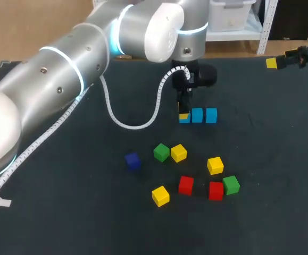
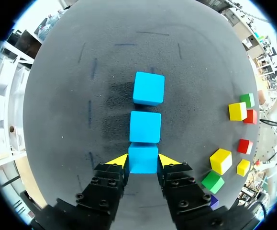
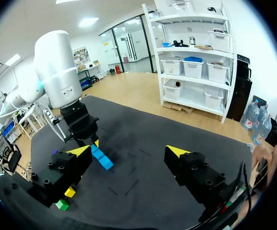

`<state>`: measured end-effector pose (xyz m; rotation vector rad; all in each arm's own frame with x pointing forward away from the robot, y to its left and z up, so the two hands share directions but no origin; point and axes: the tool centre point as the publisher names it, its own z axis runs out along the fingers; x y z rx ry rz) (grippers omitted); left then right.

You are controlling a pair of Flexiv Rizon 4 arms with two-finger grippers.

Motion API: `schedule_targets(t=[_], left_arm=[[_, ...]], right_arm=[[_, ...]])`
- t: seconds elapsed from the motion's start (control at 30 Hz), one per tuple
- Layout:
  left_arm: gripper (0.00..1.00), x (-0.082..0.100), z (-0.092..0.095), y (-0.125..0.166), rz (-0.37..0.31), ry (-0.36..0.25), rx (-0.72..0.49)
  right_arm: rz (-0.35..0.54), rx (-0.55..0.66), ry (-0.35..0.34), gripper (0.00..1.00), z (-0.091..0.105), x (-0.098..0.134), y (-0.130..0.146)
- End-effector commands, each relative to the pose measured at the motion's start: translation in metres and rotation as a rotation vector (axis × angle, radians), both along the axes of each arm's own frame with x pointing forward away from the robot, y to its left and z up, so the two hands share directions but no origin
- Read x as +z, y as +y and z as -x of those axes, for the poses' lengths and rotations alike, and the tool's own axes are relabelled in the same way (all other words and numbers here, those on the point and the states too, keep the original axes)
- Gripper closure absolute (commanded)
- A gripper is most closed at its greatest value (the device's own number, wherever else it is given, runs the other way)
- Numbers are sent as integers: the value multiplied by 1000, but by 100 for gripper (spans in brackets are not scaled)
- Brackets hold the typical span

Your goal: Place the blue cubes, place green cubes on the blue cubes, place the yellow cubes on the green cubes, then place the red cubes on the yellow cubes, and place purple cube on the red cubes.

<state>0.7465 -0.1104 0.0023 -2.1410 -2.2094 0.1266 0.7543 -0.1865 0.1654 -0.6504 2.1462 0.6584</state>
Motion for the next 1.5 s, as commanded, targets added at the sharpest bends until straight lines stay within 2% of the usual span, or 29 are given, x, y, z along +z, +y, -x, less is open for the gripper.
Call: schedule_targets(t=[0.03,0.1,0.13,0.17,0.2,0.53,0.67,1.0,1.23,1.5], left_arm=[[65,-1,-4,-1,-5,9,1],[53,-1,-3,-1,-7,9,1],[36,-1,-3,-1,-9,10,1],[11,-1,-3,0,-9,11,1],[0,-1,-3,0,-11,12,2],[0,0,-1,0,-33,19,5],[0,10,5,-2,-42,13,-1],[0,20,23,4,-41,-3,19],[0,16,34,9,-28,13,12],[0,13,37,12,-36,40,-7]], right_arm=[[-3,2,-2,0,0,-1,0],[-3,2,-2,0,0,-1,0],[-3,2,-2,0,0,-1,0],[-3,2,-2,0,0,-1,0],[-3,2,-2,0,0,-1,0],[-3,2,-2,0,0,-1,0],[-3,2,-2,0,0,-1,0],[-3,2,-2,0,0,-1,0],[-3,2,-2,0,0,-1,0],[-3,2,-2,0,0,-1,0]])
